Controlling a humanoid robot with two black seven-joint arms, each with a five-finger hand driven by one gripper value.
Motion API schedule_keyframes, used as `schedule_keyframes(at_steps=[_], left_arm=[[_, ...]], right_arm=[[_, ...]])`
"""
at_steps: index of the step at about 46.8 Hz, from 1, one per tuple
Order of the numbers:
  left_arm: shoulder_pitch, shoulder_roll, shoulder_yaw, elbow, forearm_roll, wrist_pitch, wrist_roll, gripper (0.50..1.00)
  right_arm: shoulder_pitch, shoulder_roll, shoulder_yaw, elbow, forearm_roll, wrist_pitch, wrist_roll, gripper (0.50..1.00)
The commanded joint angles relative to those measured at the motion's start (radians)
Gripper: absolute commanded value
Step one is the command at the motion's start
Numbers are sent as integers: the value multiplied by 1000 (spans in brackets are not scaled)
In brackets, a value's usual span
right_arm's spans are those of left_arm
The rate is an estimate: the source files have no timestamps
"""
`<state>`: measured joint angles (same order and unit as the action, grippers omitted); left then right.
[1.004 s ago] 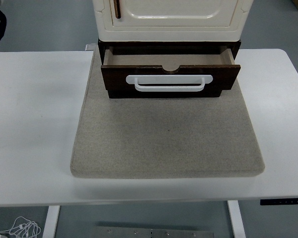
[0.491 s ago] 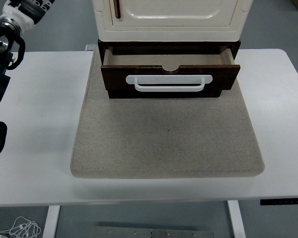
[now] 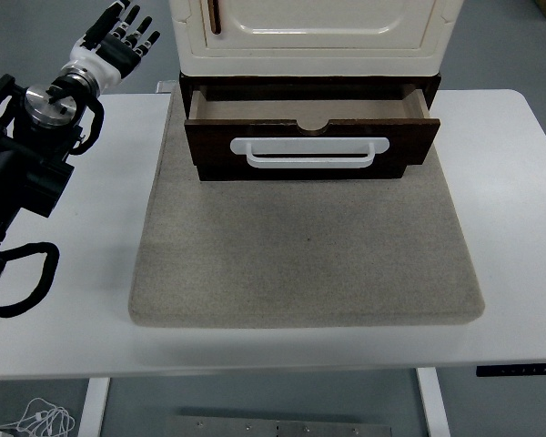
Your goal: Open the drawer under the combination cabinet
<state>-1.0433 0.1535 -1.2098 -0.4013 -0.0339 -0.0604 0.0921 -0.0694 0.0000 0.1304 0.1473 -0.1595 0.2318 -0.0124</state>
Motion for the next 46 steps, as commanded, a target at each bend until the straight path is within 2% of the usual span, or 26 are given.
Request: schedule_keyframes(at_steps=[1,6,33,46], left_arm=[[0,-3,3,1,3,-1,0,1000],[23,-20,23,-1,3,-1,-12,1000],[28,-38,44,-4,8,-2,-57,1000],[28,-46,46,-4,8,-1,-60,1000]], right_arm=[[-4,0,0,0,0,0,0,926],[-4,0,0,0,0,-2,0,926],[-7,0,0,0,0,-11,0,926],[-6,0,0,0,3,-11,-1,926]])
